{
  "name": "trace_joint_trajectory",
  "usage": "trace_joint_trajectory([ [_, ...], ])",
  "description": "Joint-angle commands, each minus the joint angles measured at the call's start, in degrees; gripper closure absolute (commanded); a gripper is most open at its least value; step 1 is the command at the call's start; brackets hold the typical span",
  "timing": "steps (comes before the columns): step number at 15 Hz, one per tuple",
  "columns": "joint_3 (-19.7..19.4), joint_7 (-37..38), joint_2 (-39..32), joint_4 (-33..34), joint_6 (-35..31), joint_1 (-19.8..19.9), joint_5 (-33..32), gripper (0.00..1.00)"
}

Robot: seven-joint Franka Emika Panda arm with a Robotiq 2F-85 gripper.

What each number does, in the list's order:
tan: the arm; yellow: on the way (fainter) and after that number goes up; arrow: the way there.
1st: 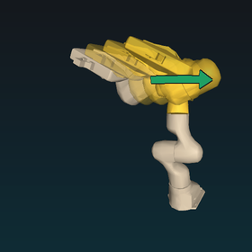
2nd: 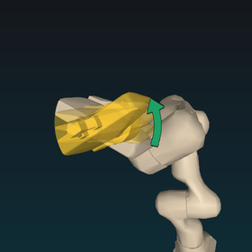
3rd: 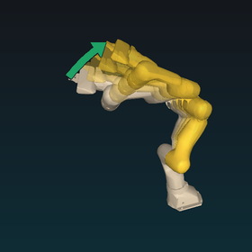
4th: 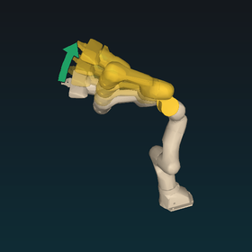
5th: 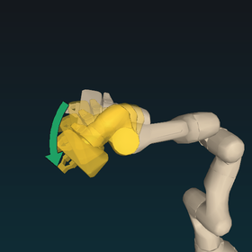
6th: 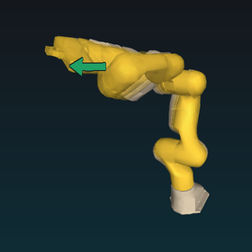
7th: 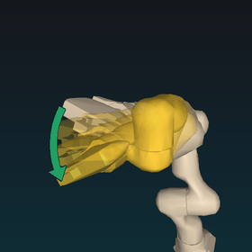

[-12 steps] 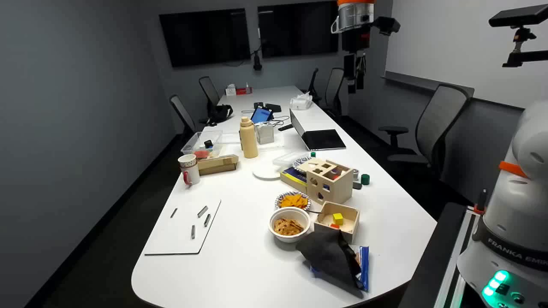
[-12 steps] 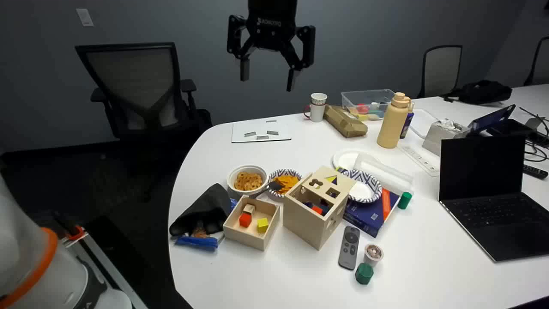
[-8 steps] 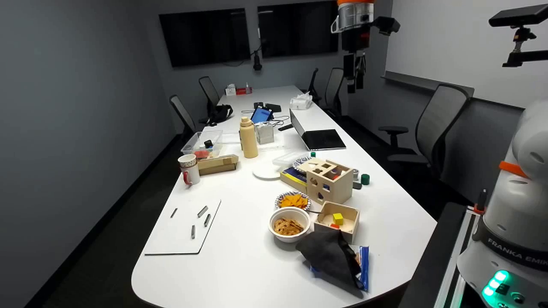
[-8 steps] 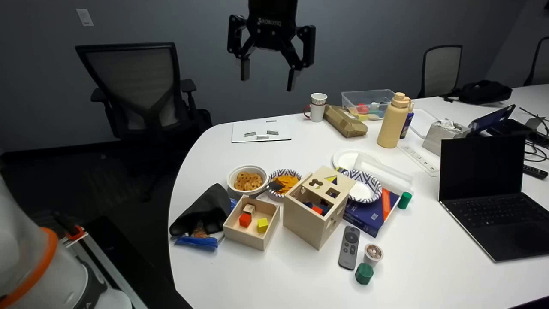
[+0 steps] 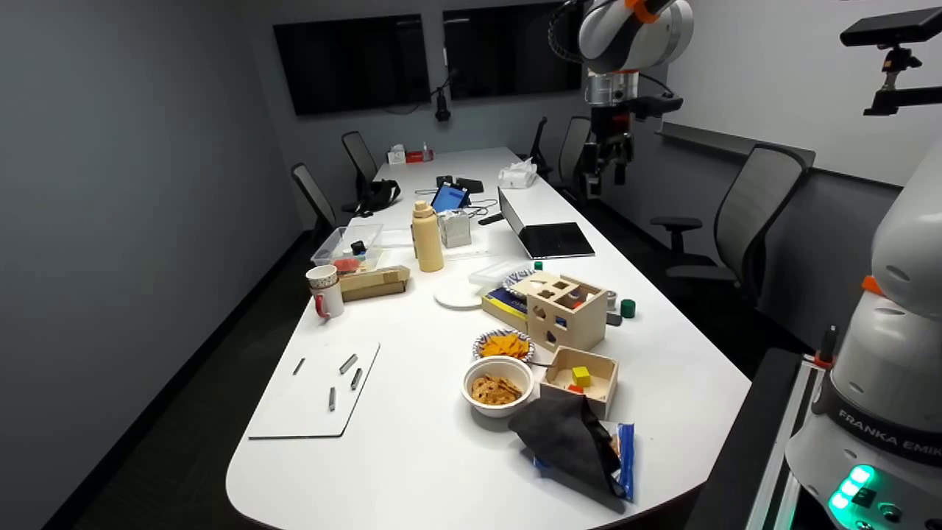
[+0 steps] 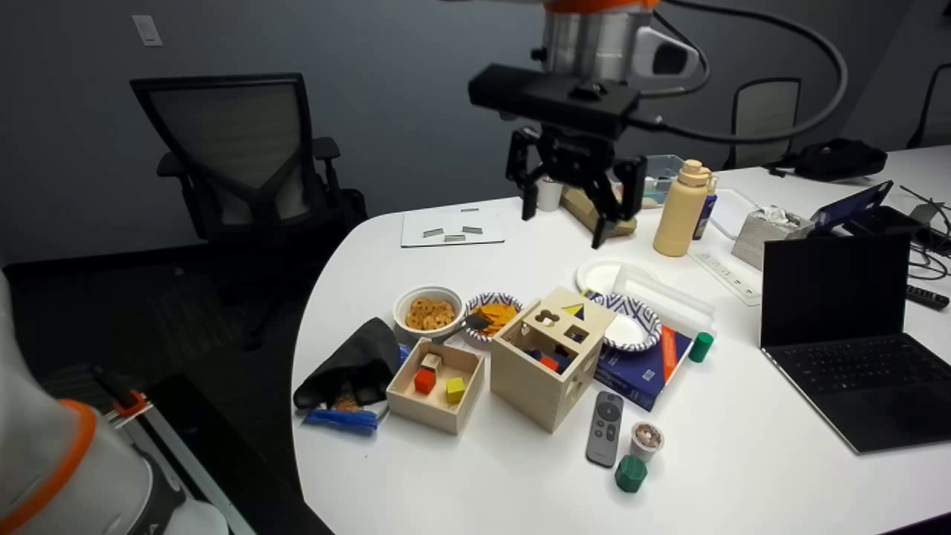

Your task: Press the button on the remote

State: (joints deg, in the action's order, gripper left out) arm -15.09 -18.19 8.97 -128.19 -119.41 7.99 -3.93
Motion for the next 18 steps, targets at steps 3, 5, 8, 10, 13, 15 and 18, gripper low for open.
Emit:
trace_joint_trajectory([
  [3,-2.6,-1.2,-16.2,5.0,-13.6,5.6,5.5,0.00],
  [5,-1.8,-3.1,-22.2,7.6,-16.7,7.9,10.2,0.00],
  [8,1.1,-4.6,-29.3,11.9,-17.7,11.4,17.4,0.00],
  [10,2.2,-1.9,-32.6,14.4,-17.7,12.9,18.8,0.25],
  [13,2.8,2.3,-36.0,16.3,-20.3,13.7,18.4,0.44],
  [15,3.3,5.0,-37.9,17.5,-21.1,14.1,18.6,0.58],
  [18,3.9,9.6,-39.7,18.3,-21.5,13.8,18.7,0.83],
])
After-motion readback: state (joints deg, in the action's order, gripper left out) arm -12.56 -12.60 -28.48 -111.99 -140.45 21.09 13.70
